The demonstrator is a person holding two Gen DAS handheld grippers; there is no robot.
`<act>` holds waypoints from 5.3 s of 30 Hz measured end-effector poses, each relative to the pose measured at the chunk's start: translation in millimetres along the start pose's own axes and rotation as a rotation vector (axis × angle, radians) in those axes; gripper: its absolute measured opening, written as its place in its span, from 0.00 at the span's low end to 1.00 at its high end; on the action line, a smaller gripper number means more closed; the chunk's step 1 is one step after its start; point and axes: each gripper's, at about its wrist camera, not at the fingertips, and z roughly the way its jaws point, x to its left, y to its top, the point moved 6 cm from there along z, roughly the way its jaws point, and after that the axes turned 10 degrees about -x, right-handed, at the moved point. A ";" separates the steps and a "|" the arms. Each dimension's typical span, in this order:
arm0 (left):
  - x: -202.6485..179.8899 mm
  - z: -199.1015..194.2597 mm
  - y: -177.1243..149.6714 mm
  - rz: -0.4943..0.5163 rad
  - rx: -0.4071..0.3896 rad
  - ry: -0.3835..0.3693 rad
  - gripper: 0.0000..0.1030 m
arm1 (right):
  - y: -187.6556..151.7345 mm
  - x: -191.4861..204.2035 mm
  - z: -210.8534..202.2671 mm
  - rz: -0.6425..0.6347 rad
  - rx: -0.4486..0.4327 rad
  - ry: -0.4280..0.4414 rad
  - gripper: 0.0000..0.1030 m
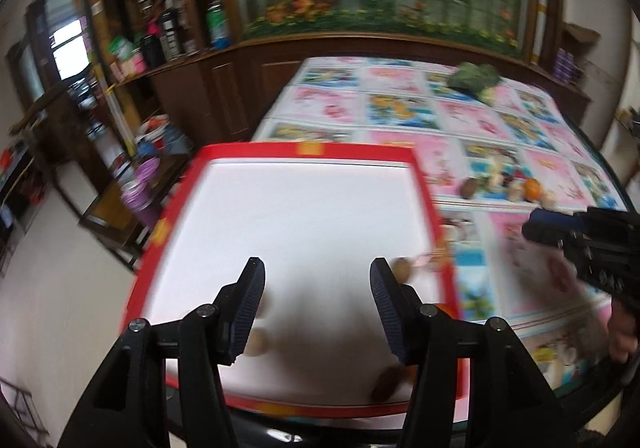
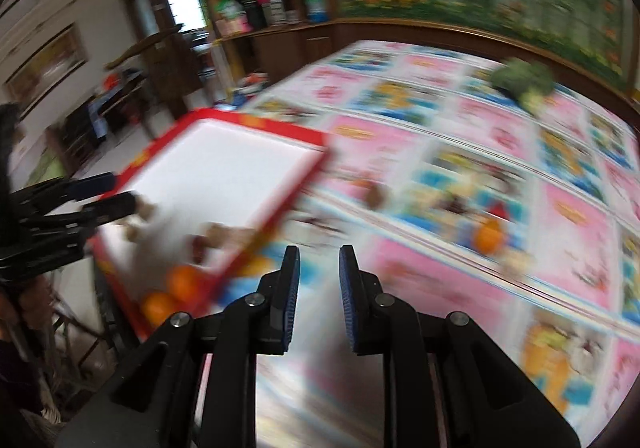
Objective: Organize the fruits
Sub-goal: 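Move both open tools back over the tablecloth items, then grasp a pale rice cake with the right tool while the left grasps a brown round fruit, then carry the rice cake and brown fruit into the tray and open both tools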
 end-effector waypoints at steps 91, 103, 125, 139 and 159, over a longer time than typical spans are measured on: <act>-137.0 23.8 25.6 0.109 0.012 -0.228 0.24 | 9.3 -131.0 -22.0 0.176 -0.189 -0.132 0.29; -77.7 6.4 14.4 0.014 -0.017 -0.151 0.24 | 8.0 -93.7 -12.6 0.154 -0.180 -0.080 0.29; 75.3 -4.4 -24.4 -0.181 -0.024 0.101 0.24 | 20.0 146.3 38.7 -0.096 -0.061 0.311 0.29; 33.5 4.0 -46.0 -0.114 0.037 -0.023 0.24 | 20.5 148.4 95.8 -0.087 0.134 0.213 0.29; 21.0 22.7 -60.6 -0.100 0.127 -0.004 0.25 | 15.5 143.5 116.5 -0.047 0.274 0.256 0.31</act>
